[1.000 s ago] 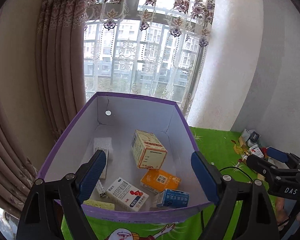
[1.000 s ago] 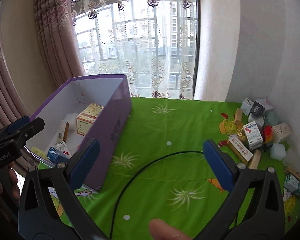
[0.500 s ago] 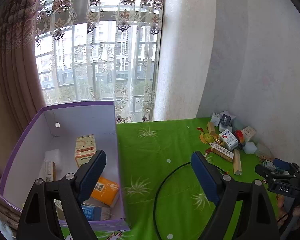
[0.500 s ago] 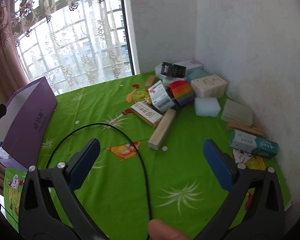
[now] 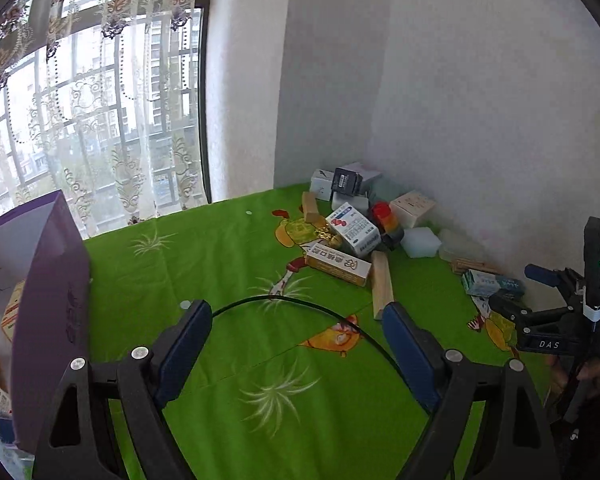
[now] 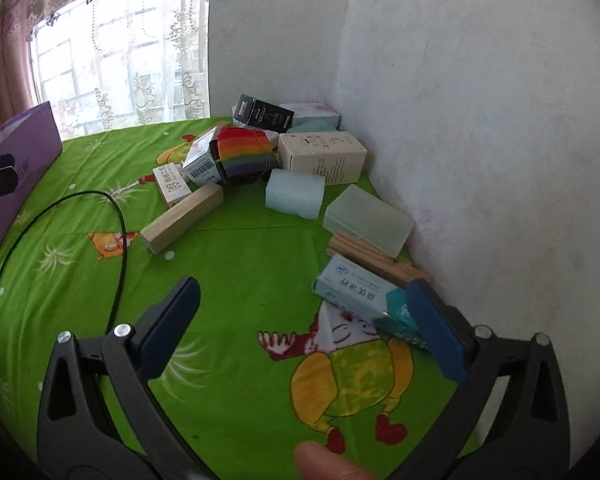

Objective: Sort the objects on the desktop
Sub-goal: 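Move both grippers back toward the pile of items, then grasp the wooden block with the left gripper while the right grasps the teal toothpaste box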

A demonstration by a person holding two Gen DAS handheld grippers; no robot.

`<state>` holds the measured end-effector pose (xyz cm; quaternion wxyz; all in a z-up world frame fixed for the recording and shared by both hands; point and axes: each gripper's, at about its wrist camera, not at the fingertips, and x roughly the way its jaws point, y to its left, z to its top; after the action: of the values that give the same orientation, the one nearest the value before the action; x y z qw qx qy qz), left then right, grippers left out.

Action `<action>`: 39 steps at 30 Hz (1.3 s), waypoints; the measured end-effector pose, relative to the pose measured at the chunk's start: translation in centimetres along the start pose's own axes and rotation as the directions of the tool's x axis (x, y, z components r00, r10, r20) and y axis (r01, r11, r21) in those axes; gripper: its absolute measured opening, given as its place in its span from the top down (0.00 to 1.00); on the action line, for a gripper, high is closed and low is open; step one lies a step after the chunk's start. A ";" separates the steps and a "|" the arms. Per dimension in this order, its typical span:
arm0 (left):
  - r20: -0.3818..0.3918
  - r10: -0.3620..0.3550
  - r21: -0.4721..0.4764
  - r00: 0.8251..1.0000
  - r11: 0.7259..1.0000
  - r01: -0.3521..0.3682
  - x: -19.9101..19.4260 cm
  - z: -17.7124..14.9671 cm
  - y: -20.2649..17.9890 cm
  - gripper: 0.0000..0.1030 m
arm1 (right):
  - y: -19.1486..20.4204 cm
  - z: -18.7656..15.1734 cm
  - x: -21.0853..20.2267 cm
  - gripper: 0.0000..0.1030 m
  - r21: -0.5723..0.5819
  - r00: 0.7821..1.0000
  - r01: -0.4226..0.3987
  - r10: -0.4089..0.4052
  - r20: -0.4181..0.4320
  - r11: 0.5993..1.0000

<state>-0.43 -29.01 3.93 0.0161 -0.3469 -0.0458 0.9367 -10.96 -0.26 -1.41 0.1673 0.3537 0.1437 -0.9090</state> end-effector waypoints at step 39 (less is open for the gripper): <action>-0.221 -0.045 0.204 0.974 0.975 0.091 15.6 -0.9 -9.8 0.81 | -0.9 -5.0 2.7 0.64 0.173 0.979 0.074 -0.039 -0.200 0.982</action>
<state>-11.72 -18.22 -5.94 0.0903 -0.4407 0.0450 0.8920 -10.22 1.96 -6.66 0.0940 0.4506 0.0870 -0.8835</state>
